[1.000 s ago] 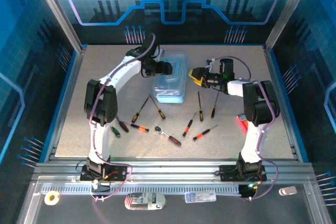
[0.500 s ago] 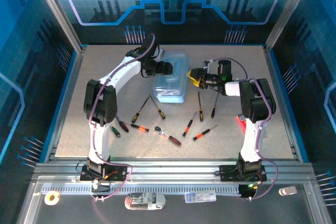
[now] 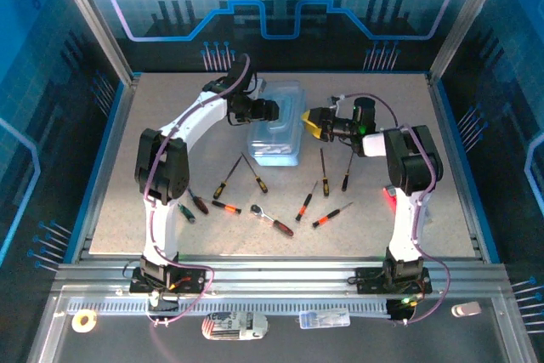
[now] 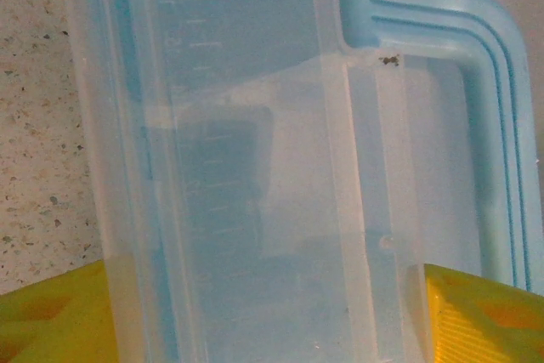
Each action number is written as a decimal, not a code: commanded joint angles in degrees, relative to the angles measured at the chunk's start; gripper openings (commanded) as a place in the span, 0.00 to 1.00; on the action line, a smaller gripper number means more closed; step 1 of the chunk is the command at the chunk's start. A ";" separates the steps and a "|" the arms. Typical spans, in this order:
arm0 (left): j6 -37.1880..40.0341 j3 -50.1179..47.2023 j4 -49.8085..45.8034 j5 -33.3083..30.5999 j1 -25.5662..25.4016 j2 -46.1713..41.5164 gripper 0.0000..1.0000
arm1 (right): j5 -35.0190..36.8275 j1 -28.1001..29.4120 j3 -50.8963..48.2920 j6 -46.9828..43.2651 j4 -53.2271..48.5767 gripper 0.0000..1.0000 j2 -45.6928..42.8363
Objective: Pack the tool kit
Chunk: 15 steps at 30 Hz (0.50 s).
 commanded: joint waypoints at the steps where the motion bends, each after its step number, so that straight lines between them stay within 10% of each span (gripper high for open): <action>1: -0.66 -2.44 -3.58 2.58 -0.24 1.31 0.67 | -0.60 0.30 0.07 -0.05 0.75 0.70 0.67; 9: -0.58 -2.28 -3.58 2.59 -0.23 1.35 0.67 | -0.29 0.32 0.57 -4.37 -5.47 0.72 0.04; 15: -1.26 -2.12 -3.29 2.77 -0.24 1.84 0.67 | -3.66 -0.64 0.05 10.91 15.36 0.72 4.13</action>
